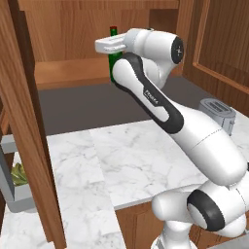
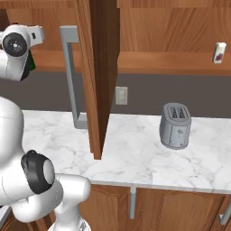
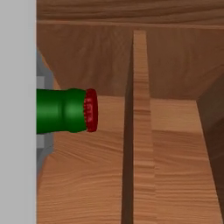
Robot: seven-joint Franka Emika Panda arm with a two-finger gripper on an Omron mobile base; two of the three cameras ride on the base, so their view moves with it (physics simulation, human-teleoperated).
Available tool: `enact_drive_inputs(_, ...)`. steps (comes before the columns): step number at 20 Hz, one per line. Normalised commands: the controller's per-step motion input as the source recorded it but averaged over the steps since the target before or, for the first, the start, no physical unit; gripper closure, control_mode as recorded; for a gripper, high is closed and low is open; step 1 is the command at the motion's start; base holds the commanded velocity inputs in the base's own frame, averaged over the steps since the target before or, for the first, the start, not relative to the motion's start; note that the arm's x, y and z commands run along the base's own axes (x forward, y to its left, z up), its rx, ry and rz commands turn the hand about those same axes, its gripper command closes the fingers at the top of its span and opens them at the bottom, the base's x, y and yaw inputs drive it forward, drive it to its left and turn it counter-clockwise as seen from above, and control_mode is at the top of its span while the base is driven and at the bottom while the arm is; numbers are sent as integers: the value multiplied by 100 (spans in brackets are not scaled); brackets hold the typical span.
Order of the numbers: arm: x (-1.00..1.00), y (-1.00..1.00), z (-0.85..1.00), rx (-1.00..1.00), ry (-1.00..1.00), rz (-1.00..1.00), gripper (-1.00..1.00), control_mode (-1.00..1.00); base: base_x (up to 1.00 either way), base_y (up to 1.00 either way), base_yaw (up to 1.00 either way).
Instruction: Sort all alcoholic drinks to one cabinet, and non-alcoholic drinks to the other.
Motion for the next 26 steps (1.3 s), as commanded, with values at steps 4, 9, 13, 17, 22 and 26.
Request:
enact_drive_inputs(4,37,0,0,2,0,0,100,-100,0,0,0)
enact_drive_inputs(9,31,-1,0,0,0,-1,100,-100,0,0,0)
enact_drive_inputs(13,24,-1,0,0,0,-8,100,-100,0,0,0)
enact_drive_inputs(17,25,-3,0,0,0,-12,100,-100,0,0,0)
enact_drive_inputs(22,22,-12,7,0,0,-15,100,-100,0,0,0)
enact_drive_inputs(26,16,-18,11,0,0,-14,100,-100,0,0,0)
